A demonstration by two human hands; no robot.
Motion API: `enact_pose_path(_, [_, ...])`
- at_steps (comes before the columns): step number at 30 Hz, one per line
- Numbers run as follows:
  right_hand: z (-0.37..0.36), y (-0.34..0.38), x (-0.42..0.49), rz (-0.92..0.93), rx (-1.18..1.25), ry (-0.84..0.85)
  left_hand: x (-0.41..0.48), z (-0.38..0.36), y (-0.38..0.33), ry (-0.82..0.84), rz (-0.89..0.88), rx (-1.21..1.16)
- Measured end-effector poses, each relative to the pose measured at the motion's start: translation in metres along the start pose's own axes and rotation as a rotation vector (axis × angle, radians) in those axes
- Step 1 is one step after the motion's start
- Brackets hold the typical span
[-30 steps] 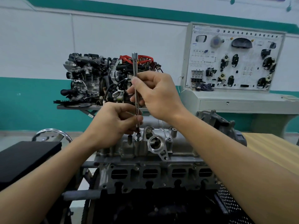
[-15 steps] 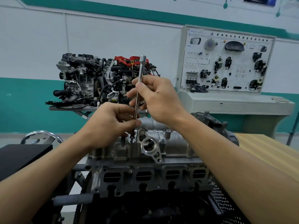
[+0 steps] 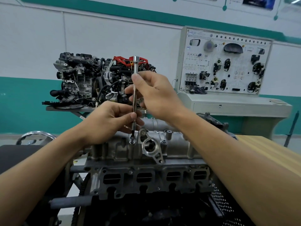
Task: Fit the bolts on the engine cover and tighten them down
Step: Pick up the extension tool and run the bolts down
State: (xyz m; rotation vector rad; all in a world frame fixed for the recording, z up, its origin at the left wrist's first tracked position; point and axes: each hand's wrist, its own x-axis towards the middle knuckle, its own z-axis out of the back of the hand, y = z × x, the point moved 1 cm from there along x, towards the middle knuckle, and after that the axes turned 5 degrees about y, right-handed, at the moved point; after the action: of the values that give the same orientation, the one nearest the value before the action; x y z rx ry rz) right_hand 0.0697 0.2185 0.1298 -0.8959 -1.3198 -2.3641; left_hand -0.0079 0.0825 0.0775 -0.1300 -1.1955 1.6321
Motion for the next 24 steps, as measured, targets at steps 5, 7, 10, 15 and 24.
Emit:
enact_pose_path(5, [0.004,-0.002,-0.003,0.030,0.038,-0.052,0.000,-0.006,-0.006,0.020,0.015,0.021])
enact_pose_path(7, [0.004,-0.002,-0.002,0.044,-0.004,-0.135,0.001,-0.006,-0.007,-0.035,-0.003,-0.008])
enact_pose_path(10, [0.002,-0.002,0.000,0.023,-0.008,-0.199,0.002,-0.003,-0.003,-0.057,-0.014,-0.042])
enact_pose_path(15, [-0.006,-0.013,-0.004,-0.015,0.172,-0.024,0.005,0.002,0.001,0.074,0.044,-0.085])
enact_pose_path(24, [-0.009,-0.017,0.000,-0.008,0.191,-0.201,0.003,0.001,0.000,-0.066,0.011,-0.129])
